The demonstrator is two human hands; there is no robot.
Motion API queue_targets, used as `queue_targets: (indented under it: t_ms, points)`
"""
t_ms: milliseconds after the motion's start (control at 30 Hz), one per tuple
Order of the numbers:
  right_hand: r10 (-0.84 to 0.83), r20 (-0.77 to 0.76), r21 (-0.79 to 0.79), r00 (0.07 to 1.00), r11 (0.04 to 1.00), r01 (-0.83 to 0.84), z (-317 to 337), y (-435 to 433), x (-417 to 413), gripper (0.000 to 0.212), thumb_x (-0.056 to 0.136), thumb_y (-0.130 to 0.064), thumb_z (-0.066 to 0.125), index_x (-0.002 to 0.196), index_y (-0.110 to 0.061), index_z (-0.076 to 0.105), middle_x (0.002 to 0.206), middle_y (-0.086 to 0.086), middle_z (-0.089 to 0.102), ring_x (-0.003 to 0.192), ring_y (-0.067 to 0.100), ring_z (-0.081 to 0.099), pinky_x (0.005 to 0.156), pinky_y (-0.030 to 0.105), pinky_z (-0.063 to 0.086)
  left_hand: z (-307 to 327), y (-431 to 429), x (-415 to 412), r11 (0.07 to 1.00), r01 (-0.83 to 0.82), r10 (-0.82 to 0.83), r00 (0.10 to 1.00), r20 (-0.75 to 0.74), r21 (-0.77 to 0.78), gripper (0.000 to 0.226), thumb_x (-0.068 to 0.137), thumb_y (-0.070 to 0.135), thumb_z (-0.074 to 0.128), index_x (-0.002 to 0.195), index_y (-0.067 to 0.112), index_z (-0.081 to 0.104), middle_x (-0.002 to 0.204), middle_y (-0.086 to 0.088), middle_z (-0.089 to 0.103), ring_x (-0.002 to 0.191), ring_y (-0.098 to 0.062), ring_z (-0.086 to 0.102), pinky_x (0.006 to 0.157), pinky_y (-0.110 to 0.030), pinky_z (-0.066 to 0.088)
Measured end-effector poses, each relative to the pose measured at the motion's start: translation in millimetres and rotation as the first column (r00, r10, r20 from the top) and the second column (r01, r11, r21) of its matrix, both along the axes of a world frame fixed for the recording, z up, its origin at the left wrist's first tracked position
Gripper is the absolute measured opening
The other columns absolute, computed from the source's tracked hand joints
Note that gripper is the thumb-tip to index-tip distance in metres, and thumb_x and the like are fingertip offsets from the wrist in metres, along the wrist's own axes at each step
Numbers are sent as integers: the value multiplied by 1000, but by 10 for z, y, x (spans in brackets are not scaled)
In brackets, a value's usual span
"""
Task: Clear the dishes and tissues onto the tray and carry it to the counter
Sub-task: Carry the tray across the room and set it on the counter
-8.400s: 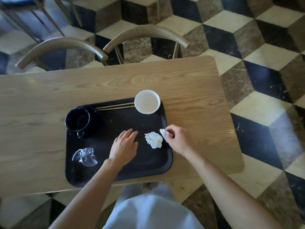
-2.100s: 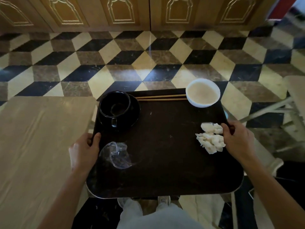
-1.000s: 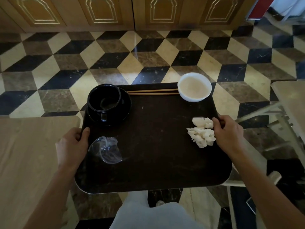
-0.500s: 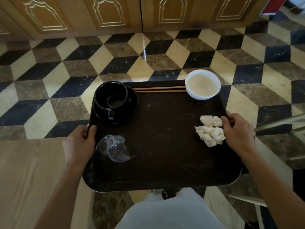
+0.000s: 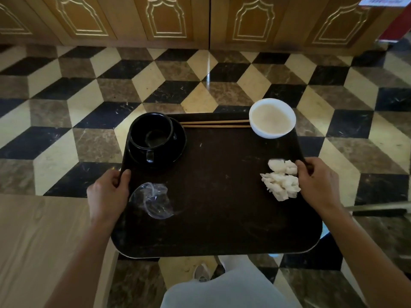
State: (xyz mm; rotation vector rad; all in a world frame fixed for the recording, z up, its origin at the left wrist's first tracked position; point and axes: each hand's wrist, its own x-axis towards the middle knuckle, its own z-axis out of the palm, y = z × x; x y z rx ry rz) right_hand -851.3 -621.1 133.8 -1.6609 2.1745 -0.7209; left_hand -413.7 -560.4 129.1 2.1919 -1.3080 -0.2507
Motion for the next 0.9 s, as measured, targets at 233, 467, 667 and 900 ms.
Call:
queue_targets:
  t_ms: [233,467,667,900]
  points:
    - [85,-2,-29,996,996,-85,48,-897,-174,23,99,-26,54,106,-7,66,85,2,62,79,18,55,74,31,38,-16,-599,-219,996,-88,88,996,0,3,30,97,30,60,82,5,67,66,-5,62,64,-24,58,65,-31,37]
    - [140,-2,-18,990,990,-140,103,-1748,-290,25,100,-27,53,106,-8,67,87,2,62,82,18,54,76,30,36,-14,-1181,-371,987,-163,163,986,20,0,29,96,32,60,82,8,69,66,-5,61,65,-23,55,66,-33,36]
    - [190,11,-19,982,982,-189,26,-2301,-231,25,99,-28,52,104,-10,69,89,3,65,83,20,59,75,31,38,21,-1595,-320,983,-181,181,983,39,8,30,96,32,60,80,8,68,67,-7,63,64,-23,55,66,-32,35]
    - [202,27,1,979,979,-202,-73,-2952,135,25,99,-28,54,105,-10,69,87,4,67,80,19,60,73,32,41,-18,-2198,43,983,-182,181,983,40,14,31,96,32,61,77,8,66,65,-8,63,66,-29,58,65,-34,38]
